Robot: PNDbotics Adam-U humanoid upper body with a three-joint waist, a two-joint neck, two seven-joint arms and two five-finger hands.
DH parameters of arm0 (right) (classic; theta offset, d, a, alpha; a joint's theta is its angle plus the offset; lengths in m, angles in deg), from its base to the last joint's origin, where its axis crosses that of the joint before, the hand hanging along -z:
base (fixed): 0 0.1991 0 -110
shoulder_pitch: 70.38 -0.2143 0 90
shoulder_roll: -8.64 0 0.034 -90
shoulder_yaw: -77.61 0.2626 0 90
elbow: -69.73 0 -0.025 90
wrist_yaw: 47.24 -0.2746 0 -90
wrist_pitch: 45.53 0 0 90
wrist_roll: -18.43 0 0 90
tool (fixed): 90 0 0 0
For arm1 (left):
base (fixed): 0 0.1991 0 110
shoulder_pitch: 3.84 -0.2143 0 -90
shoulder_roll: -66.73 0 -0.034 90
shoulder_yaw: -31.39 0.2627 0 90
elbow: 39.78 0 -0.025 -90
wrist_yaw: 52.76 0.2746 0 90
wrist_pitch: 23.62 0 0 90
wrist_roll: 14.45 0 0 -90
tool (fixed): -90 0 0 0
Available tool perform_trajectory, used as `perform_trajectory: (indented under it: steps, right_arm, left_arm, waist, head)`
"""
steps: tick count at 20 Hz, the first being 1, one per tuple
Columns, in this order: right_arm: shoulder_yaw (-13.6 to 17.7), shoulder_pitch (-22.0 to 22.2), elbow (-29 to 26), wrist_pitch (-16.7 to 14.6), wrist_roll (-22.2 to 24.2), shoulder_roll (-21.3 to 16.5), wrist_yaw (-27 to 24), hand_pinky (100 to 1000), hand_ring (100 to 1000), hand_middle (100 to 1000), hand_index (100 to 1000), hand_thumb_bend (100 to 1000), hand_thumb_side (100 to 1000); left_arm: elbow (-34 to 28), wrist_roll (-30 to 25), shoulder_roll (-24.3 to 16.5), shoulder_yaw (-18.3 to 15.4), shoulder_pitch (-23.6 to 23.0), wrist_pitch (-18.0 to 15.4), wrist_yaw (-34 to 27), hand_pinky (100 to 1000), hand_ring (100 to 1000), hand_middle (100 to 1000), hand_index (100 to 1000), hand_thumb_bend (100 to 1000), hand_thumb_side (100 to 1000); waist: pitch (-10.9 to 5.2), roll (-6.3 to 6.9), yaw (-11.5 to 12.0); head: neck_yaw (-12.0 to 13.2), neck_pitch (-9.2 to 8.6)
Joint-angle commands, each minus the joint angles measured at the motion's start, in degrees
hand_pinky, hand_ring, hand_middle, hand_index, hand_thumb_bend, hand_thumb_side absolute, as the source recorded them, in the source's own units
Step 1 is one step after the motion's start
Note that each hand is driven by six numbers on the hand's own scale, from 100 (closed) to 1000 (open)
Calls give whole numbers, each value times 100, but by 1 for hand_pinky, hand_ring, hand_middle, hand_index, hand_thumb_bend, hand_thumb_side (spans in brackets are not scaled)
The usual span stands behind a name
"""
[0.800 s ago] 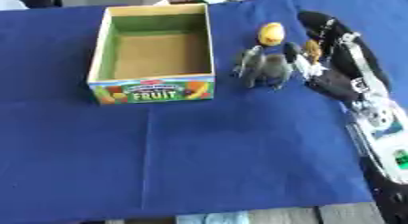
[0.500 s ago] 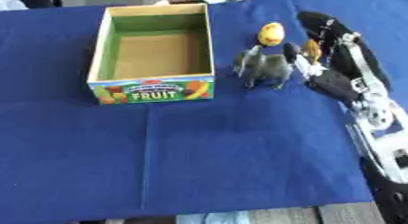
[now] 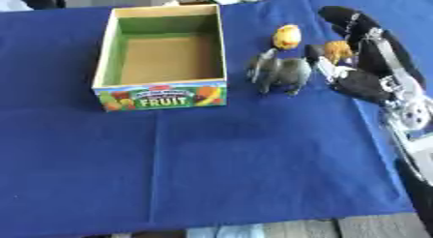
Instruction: Pick up objects on the table and place them in the box.
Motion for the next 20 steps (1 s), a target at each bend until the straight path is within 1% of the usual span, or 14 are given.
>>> perform_trajectory:
  steps: [1,6,10,16,20]
  right_arm:
    - [-61,-108,52,-151,86,-524,105,1000,958,846,883,310,329]
    - [-250,-244,343,-340,253,-893,267,1000,959,843,886,315,331]
    - [-377,-393,642,-453,361,-1048,418,1000,958,841,887,318,332]
    - [-595,-716,1189,-616,546,-1153,691,1000,958,841,888,322,334]
    - [-726,-955,1673,-701,676,-1100,860,1000,958,837,897,321,335]
  left_arm:
    - [-109,-14,-161,6,32,12,-1,584,588,641,720,203,501]
    - [-109,-27,-171,15,29,14,-1,584,588,642,721,203,501]
    - [-109,-33,-174,22,30,15,-2,584,589,642,721,202,502]
    - [-108,-45,-177,32,33,16,-5,584,588,643,721,204,501]
    - [-107,-53,-173,38,33,18,-10,584,588,644,721,204,502]
  waist:
    - [-108,-19,4]
    - [-115,-22,18]
    - [-120,-29,30]
    - [-129,-40,53]
    - [-131,-41,67]
  head:
    - [-24,60]
    - [-42,69]
    - [-56,70]
    - [-77,70]
    - [-88,70]
